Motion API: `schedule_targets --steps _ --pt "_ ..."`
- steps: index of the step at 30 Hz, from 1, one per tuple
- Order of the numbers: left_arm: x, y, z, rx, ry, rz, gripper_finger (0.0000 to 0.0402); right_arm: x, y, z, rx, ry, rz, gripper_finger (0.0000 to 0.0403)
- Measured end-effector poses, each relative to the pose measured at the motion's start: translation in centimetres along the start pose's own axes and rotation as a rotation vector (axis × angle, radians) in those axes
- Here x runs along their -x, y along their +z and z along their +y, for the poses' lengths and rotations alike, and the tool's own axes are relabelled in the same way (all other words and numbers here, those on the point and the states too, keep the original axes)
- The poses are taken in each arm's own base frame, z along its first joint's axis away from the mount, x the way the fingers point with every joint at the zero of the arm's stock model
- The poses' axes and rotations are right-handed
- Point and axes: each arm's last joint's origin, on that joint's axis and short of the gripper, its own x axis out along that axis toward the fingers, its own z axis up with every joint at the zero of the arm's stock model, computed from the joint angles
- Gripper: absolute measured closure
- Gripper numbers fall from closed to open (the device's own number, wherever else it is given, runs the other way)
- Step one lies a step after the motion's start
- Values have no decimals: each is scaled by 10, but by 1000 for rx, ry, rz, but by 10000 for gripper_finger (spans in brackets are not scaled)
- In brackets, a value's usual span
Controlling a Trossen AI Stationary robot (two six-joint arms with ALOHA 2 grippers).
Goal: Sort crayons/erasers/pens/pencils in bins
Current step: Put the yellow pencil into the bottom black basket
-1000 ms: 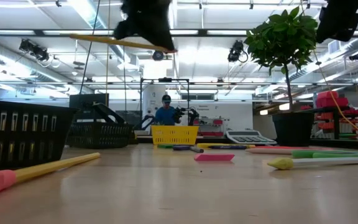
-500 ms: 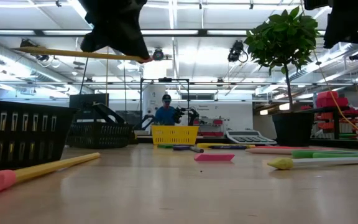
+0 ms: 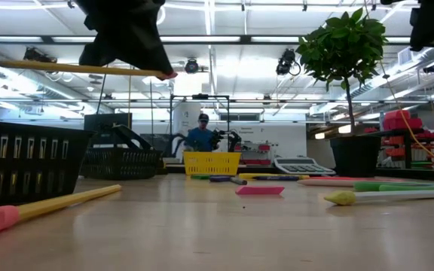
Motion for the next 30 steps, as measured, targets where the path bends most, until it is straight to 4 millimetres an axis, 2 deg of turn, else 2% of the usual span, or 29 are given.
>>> schedule_targets --steps 6,11,15,19,22,25,30 --pt "0 1 -1 -29 -10 -6 366 1 -3 0 11 -6 13 334" --pt "0 3 -6 -42 -59 -19 356 2 -6 2 12 2 19 334" --pt "3 -2 -8 -52 -64 -11 360 2 -8 2 11 5 21 334" --pt "7 -17 -3 -69 1 4 365 2 -7 2 9 -9 -10 334" --pt "0 -43 11 -32 19 35 361 2 -6 1 12 -28 -48 334" --pt "-6 -62 17 27 -62 40 360 2 -5 1 12 -41 -76 334" --pt "-11 -65 20 54 -99 45 367 2 -5 1 11 -42 -79 334"
